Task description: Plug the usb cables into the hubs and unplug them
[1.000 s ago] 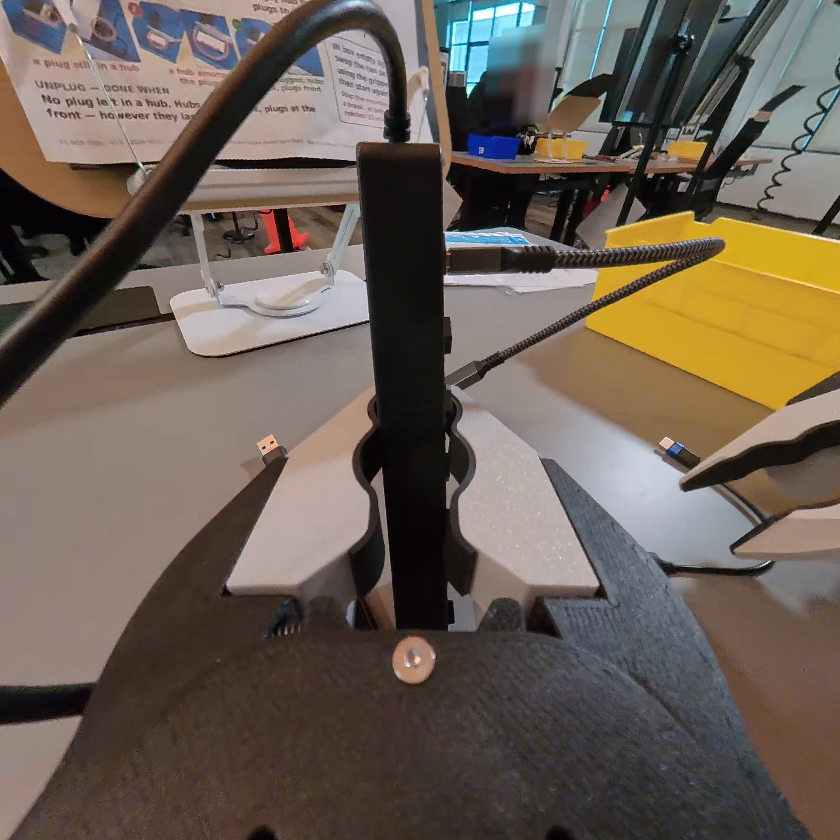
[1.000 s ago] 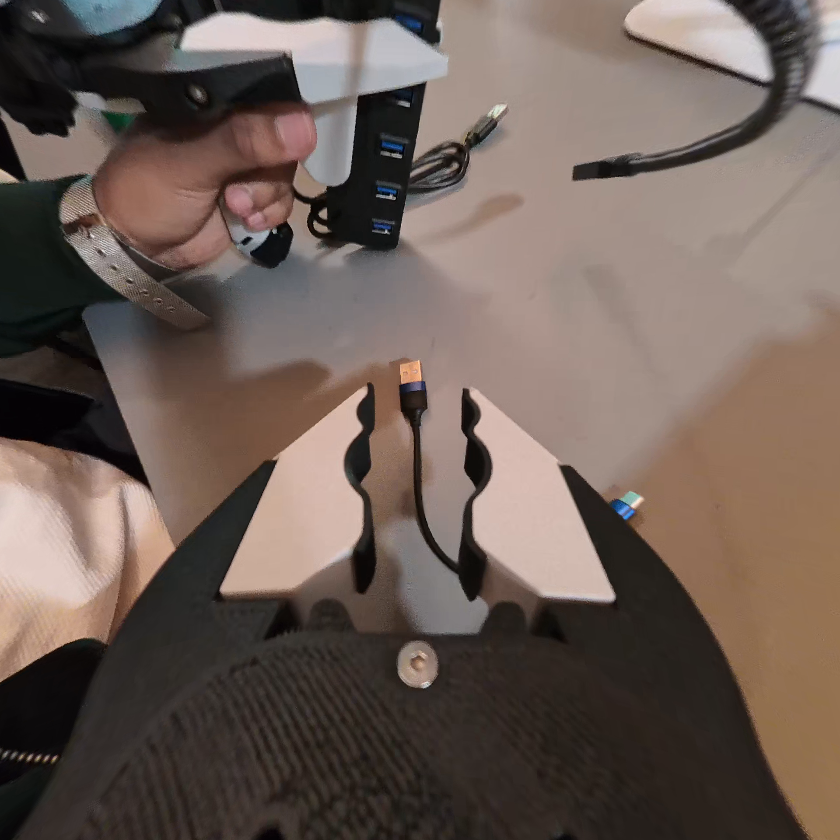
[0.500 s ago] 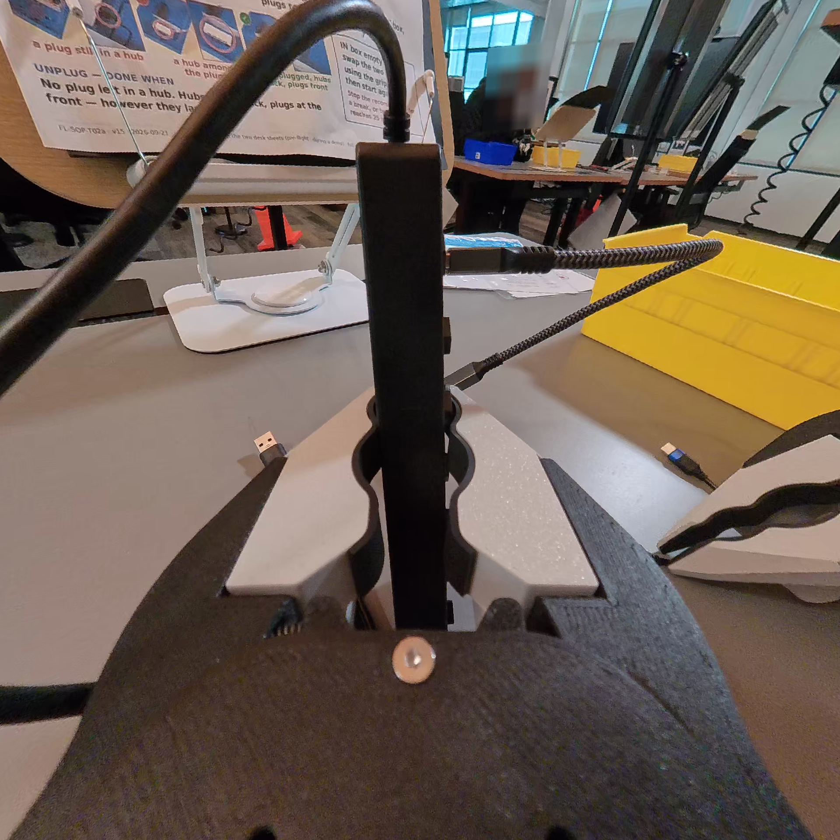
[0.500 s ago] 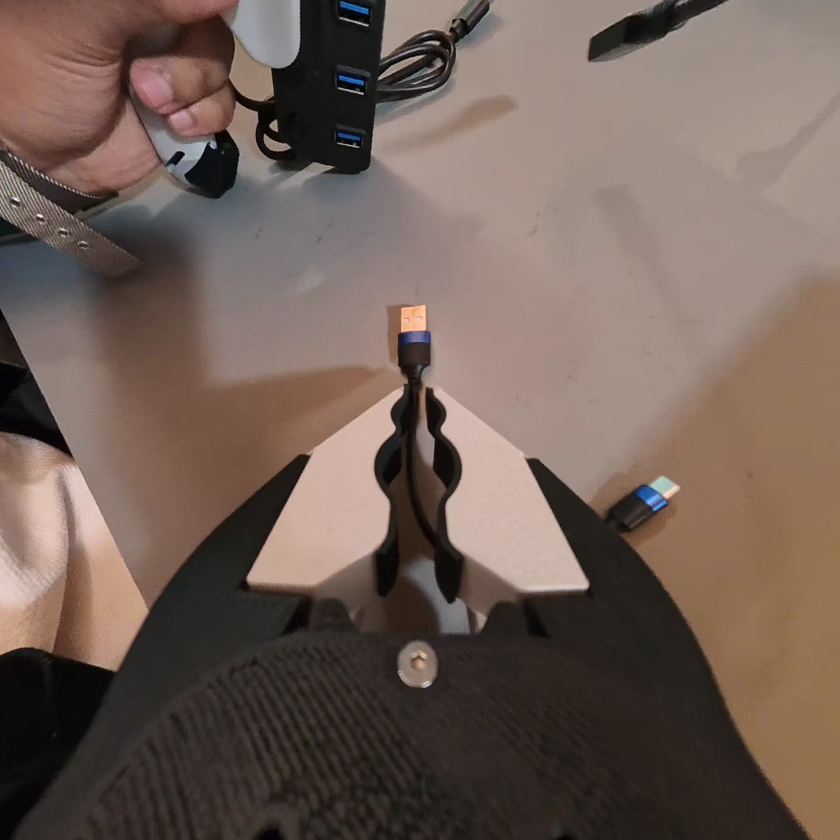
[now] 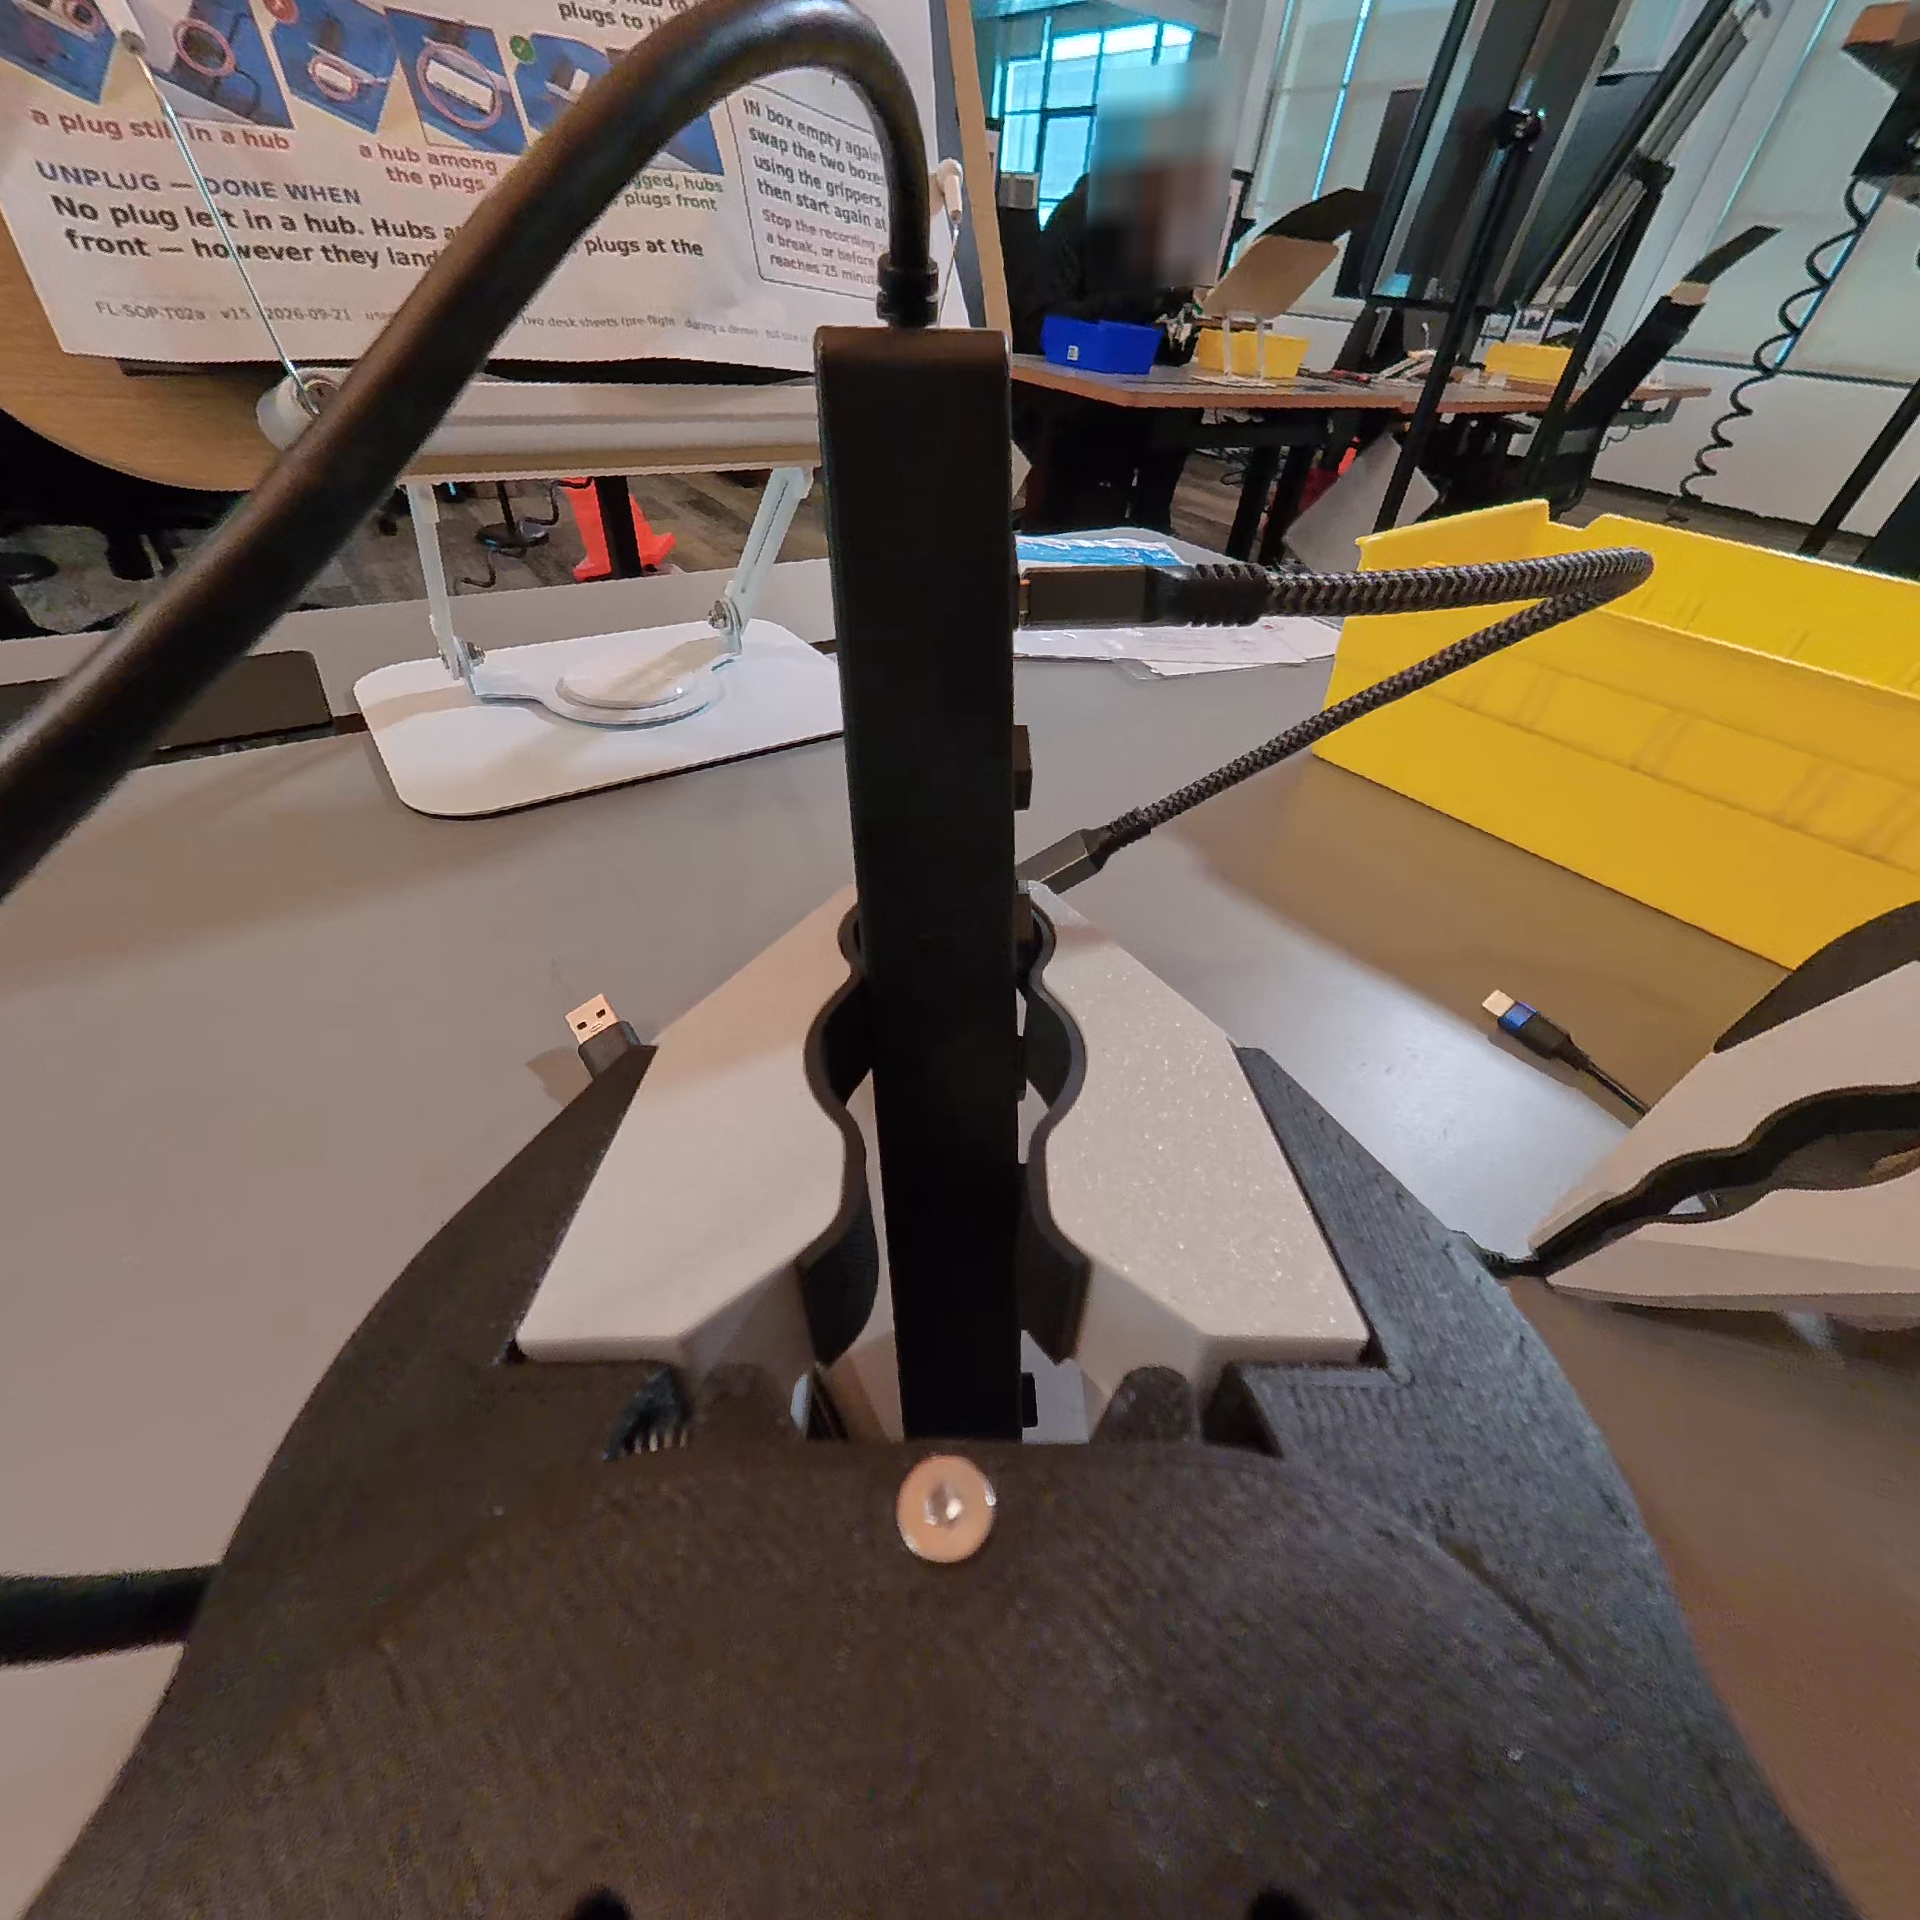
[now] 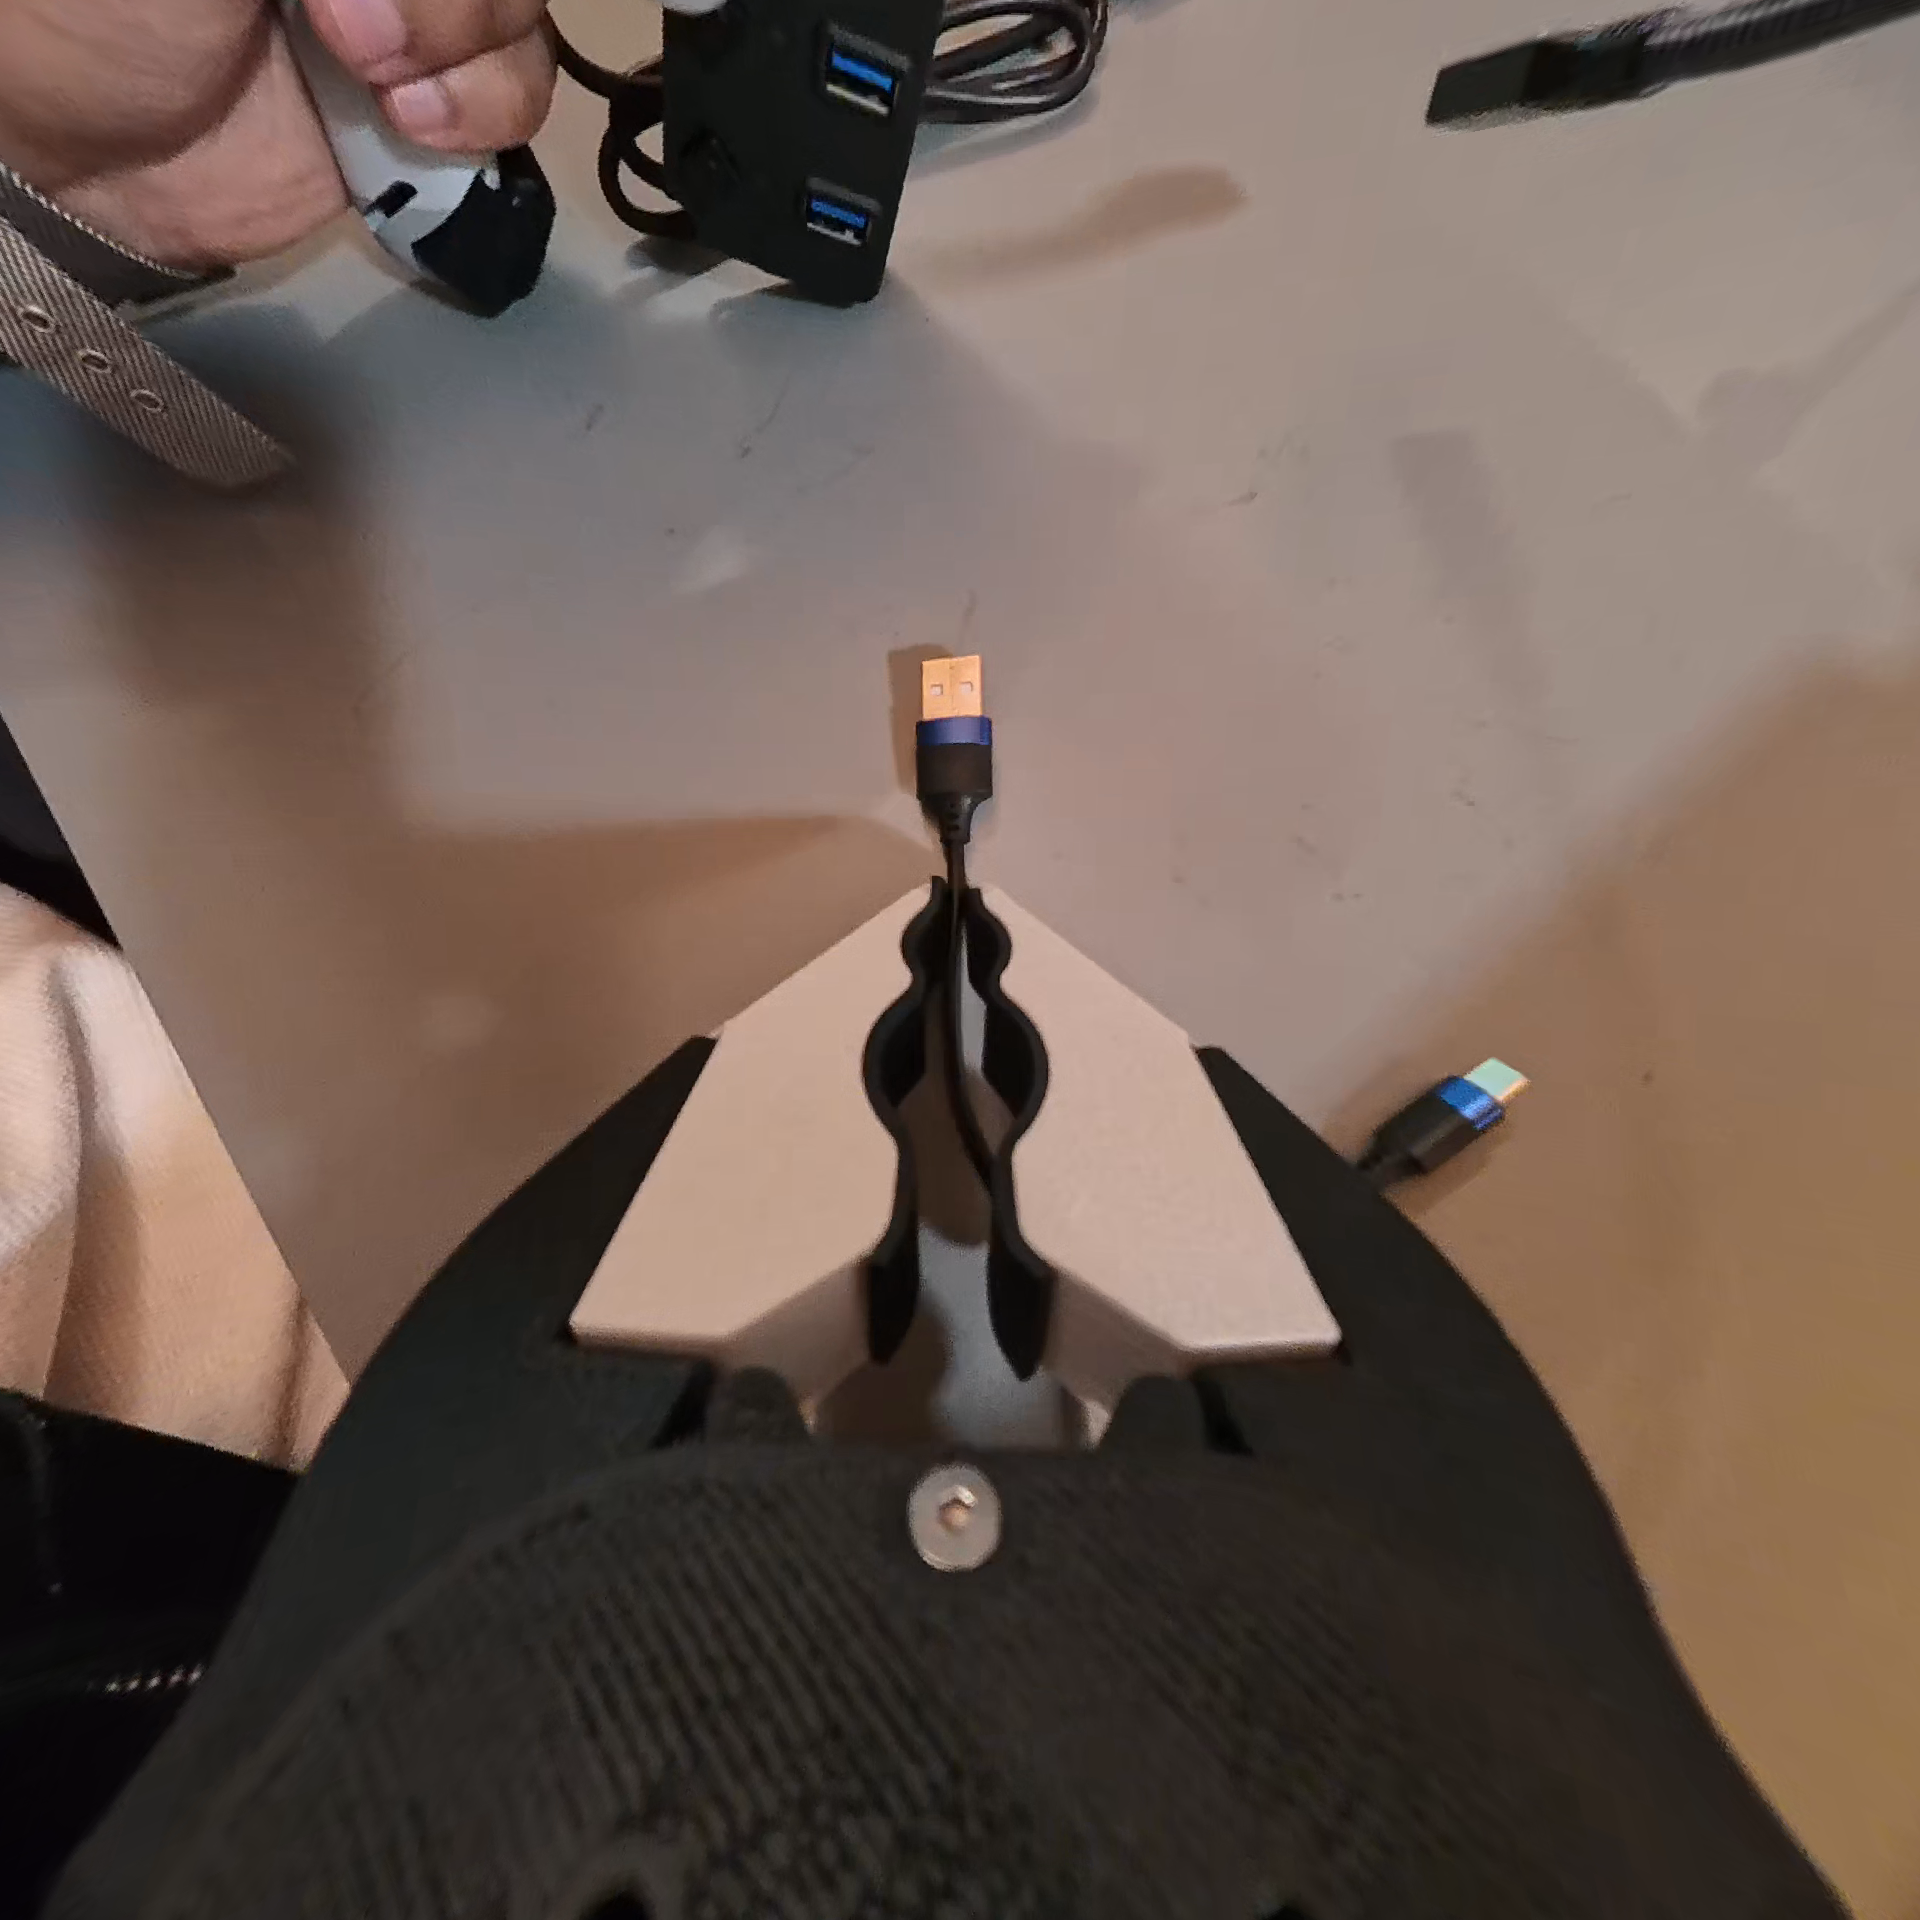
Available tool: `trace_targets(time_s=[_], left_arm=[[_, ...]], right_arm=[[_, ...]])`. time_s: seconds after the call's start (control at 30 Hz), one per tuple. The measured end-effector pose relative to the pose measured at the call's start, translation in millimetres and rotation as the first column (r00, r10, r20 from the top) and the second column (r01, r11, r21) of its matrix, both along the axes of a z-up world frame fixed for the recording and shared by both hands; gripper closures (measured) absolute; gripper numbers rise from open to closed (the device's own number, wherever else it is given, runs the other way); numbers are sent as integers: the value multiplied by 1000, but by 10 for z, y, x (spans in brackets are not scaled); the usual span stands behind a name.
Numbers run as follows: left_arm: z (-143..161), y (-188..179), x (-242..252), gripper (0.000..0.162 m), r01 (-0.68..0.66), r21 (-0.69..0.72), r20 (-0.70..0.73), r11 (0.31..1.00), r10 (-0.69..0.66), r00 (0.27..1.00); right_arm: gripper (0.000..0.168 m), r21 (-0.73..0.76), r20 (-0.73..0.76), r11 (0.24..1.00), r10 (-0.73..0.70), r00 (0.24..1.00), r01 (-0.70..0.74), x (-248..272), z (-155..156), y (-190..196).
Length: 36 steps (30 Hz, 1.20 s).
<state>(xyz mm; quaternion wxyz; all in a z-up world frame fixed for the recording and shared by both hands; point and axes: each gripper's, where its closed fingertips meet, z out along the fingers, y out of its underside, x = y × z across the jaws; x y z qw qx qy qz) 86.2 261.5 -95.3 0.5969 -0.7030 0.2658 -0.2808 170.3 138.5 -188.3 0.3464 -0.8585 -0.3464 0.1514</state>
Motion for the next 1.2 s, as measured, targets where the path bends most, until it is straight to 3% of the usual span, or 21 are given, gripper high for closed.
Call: trace_targets(time_s=[0.13,0.3,0.43,0.6,0.77,1.2], left_arm=[[4,-32,32,142,14,21,-19,1000,-13,1000],[2,-155,165,142,61,107,-108,992,-49,993],[-25,-338,346,142,129,211,-224,969,-81,971],[-74,-541,535,141,203,361,-378,910,-56,924],[-106,-595,586,141,224,356,-386,907,-76,920],[-101,-611,589,140,226,330,-363,917,-98,927]], right_arm=[[166,67,19,998,2,1000,-3,11,145,26],[167,154,-233,986,-29,972,66,-31,724,48],[167,43,-414,993,-84,906,111,-74,867,18],[167,8,-416,989,-131,900,148,-64,832,24],[167,14,-446,982,-160,881,186,-68,913,26],[167,117,-318,966,-182,931,229,-50,908,60]])
